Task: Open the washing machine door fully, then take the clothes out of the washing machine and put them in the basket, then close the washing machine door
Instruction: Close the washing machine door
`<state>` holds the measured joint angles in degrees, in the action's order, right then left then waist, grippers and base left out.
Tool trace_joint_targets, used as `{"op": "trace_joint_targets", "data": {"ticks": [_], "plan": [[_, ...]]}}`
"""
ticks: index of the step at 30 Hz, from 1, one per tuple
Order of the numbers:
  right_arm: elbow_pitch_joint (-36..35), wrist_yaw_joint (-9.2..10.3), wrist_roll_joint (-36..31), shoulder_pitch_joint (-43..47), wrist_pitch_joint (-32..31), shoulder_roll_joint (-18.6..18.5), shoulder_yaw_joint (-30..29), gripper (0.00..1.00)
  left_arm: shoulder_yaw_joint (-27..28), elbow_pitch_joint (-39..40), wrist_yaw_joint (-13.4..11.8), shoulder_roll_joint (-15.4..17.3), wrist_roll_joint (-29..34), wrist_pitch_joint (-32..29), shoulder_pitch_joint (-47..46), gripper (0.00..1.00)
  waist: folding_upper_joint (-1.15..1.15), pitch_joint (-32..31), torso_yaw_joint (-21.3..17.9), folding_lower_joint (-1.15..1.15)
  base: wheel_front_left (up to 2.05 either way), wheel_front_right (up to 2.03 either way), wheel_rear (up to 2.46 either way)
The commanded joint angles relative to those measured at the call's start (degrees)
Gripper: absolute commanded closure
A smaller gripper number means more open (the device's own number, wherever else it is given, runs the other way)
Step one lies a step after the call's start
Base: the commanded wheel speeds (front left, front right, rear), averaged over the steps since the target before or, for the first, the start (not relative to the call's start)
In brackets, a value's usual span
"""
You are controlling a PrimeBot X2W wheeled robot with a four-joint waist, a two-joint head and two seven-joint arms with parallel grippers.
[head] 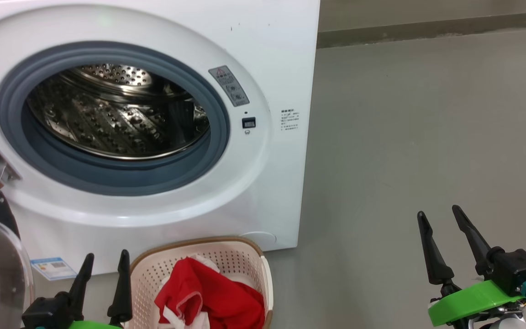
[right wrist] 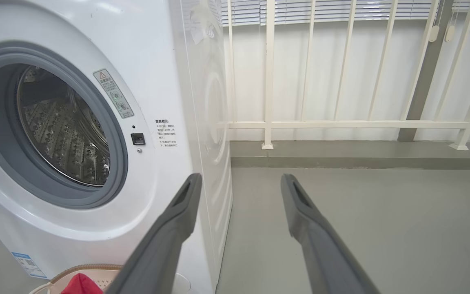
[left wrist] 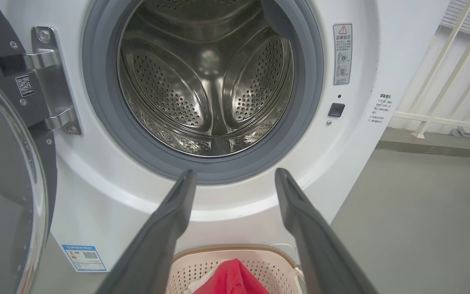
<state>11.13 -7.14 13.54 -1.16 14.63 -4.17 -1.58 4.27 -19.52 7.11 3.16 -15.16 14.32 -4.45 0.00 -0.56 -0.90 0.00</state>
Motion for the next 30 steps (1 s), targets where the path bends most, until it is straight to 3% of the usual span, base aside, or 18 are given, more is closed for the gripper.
{"op": "trace_joint_targets", "data": {"ticks": [1, 16, 30], "plan": [[-1.5, -0.35, -0.1, -1.2, 0.4, -0.8, 1.2, 0.00, 2.2, 1.1, 0.2, 1.1, 0.5, 0.7, -1.3, 0.00, 0.00, 0.1, 0.0, 0.00, -1.24, 1.24, 0.00], [-0.9, -0.35, 0.0, -2.1, 0.4, -0.6, 1.2, 0.00, -0.4, 3.2, 0.4, 2.2, -1.6, 0.7, -1.4, 0.00, 0.00, 0.7, 0.0, 0.00, -1.62, 1.62, 0.00], [-0.9, -0.35, 0.1, -2.1, 0.4, -0.7, 1.4, 0.00, 0.3, 2.8, 0.4, 1.7, -1.4, 0.7, -1.3, 0.00, 0.00, 0.7, 1.0, 0.00, -0.21, 0.21, 0.00]]}}
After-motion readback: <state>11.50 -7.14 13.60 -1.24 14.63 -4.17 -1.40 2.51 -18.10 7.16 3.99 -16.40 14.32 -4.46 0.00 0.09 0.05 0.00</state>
